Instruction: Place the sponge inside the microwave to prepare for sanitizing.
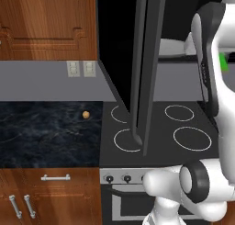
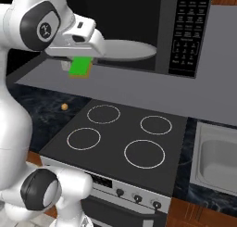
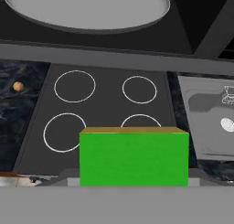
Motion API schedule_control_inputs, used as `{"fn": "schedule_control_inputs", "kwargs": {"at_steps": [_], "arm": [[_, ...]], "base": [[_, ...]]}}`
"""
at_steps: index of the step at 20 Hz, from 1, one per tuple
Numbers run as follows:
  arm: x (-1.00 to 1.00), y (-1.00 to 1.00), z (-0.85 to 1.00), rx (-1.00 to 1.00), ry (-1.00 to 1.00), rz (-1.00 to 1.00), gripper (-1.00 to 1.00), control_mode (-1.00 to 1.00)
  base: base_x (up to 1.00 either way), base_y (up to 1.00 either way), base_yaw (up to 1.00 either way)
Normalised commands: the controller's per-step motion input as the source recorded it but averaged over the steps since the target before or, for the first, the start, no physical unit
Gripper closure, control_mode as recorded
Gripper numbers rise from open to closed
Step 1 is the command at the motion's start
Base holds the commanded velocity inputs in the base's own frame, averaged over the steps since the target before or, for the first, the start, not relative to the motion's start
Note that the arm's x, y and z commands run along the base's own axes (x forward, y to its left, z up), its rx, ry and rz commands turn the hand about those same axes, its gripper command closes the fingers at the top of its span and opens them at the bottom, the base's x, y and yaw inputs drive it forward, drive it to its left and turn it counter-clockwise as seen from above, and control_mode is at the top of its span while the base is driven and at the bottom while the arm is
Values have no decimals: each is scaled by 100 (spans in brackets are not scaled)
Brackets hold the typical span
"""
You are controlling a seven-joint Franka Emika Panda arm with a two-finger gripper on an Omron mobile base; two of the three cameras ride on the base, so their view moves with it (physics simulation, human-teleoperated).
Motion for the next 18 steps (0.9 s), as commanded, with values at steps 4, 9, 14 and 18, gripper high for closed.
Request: {"fn": "schedule_control_inputs", "kwargs": {"at_steps": [4,9,14,18], "arm": [[70,3,2,0,-14,-1,100,-100],[70,0,0,0,-2,0,100,-100],[55,0,-8,0,-15,0,100,-100],[47,0,0,0,-5,0,100,-100]], "base": [[0,0,0],[0,0,0],[0,0,0],[0,0,0]]}}
